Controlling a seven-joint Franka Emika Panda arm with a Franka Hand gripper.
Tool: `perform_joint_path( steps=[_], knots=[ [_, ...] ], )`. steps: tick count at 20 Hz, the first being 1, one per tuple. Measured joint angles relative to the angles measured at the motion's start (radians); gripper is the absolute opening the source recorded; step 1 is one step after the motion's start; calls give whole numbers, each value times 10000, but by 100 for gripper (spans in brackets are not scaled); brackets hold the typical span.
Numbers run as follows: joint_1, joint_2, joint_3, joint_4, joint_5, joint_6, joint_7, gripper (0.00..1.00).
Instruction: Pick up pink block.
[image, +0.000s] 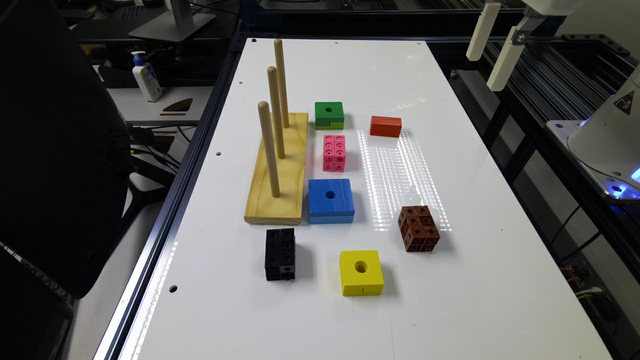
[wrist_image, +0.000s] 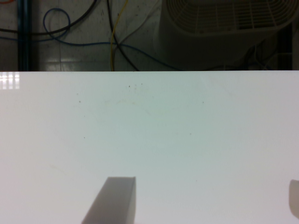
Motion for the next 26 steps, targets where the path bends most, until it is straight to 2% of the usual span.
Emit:
perform_joint_path(
  steps=[13, 26],
  knots=[
    [-10, -6, 0, 42, 0, 22, 0, 100],
    [-10, 48, 0, 101, 0, 364, 0, 100]
  ],
)
